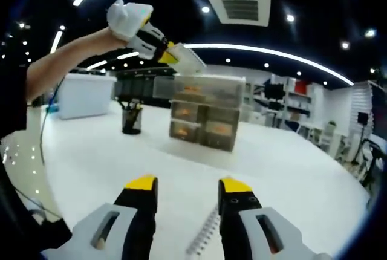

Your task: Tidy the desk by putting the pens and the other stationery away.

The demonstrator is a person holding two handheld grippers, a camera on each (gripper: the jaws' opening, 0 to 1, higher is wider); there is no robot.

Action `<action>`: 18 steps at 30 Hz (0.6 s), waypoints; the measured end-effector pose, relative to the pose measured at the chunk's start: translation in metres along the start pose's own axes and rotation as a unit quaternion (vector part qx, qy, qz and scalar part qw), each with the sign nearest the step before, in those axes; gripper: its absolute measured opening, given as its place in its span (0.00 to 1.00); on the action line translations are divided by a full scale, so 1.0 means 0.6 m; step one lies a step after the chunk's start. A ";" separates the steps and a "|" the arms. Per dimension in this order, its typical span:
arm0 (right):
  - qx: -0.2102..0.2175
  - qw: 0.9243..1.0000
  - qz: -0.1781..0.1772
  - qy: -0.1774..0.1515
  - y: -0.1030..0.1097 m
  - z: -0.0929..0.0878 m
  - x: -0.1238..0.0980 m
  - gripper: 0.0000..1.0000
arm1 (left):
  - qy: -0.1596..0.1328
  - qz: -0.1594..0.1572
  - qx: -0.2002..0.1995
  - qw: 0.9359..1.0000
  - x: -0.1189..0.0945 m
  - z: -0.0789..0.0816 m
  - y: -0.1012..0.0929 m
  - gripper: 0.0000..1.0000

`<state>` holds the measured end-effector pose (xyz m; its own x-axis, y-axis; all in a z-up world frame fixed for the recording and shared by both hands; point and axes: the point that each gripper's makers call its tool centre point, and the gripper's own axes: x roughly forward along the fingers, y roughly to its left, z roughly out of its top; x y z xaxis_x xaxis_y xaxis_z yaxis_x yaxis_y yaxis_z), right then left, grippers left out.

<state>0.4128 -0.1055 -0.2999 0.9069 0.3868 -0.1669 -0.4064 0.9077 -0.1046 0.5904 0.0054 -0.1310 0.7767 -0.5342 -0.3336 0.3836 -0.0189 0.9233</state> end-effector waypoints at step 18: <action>0.008 1.000 -0.010 0.006 -0.025 -0.013 -0.007 0.37 | 0.035 -0.066 -0.012 0.997 0.083 -0.001 -0.019 0.07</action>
<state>0.4142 -0.1221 -0.3050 0.9131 0.3672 -0.1774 -0.3870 0.9173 -0.0932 0.6248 -0.0204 -0.1584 0.7516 -0.4676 -0.4653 0.4957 -0.0650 0.8661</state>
